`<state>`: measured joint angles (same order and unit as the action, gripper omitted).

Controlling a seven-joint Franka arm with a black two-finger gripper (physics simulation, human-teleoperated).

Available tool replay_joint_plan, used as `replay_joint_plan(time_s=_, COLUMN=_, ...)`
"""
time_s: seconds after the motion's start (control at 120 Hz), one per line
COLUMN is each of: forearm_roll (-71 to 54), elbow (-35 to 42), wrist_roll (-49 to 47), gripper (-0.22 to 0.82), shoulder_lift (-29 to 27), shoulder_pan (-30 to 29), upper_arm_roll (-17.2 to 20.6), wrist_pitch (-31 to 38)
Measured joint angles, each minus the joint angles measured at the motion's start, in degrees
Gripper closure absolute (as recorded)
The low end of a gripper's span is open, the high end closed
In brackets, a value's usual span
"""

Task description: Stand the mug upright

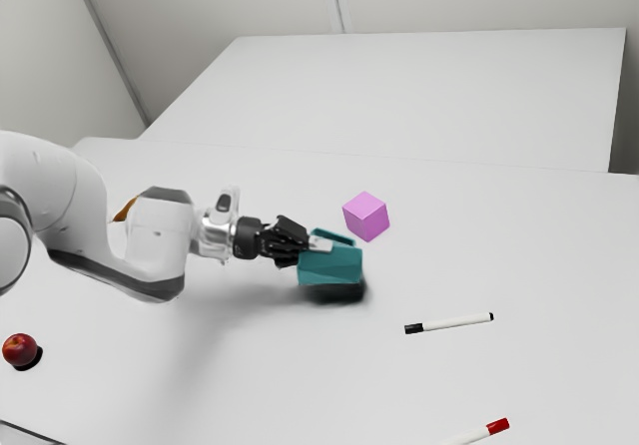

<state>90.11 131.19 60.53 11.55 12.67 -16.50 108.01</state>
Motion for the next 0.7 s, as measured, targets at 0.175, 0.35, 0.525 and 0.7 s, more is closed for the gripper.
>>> replay_joint_plan(time_s=0.175, forearm_roll=-27.7, elbow=-10.1, wrist_roll=-3.1, gripper=0.76, shoulder_lift=-2.5, shoulder_pan=-0.3, upper_arm_roll=-0.6, wrist_pitch=5.5)
replay_joint_plan(time_s=0.35, forearm_roll=-64.2, elbow=-16.7, wrist_roll=-12.9, gripper=0.77, shoulder_lift=-2.4, shoulder_pan=0.2, upper_arm_roll=-0.2, wrist_pitch=9.1)
replay_joint_plan(time_s=0.525, forearm_roll=-81.2, elbow=-18.3, wrist_roll=-22.8, gripper=0.77, shoulder_lift=-0.8, shoulder_pan=1.4, upper_arm_roll=0.2, wrist_pitch=14.5)
replay_joint_plan(time_s=0.7, forearm_roll=-85.5, elbow=-17.7, wrist_roll=-31.8, gripper=0.77, shoulder_lift=1.0, shoulder_pan=1.9, upper_arm_roll=0.6, wrist_pitch=18.2)
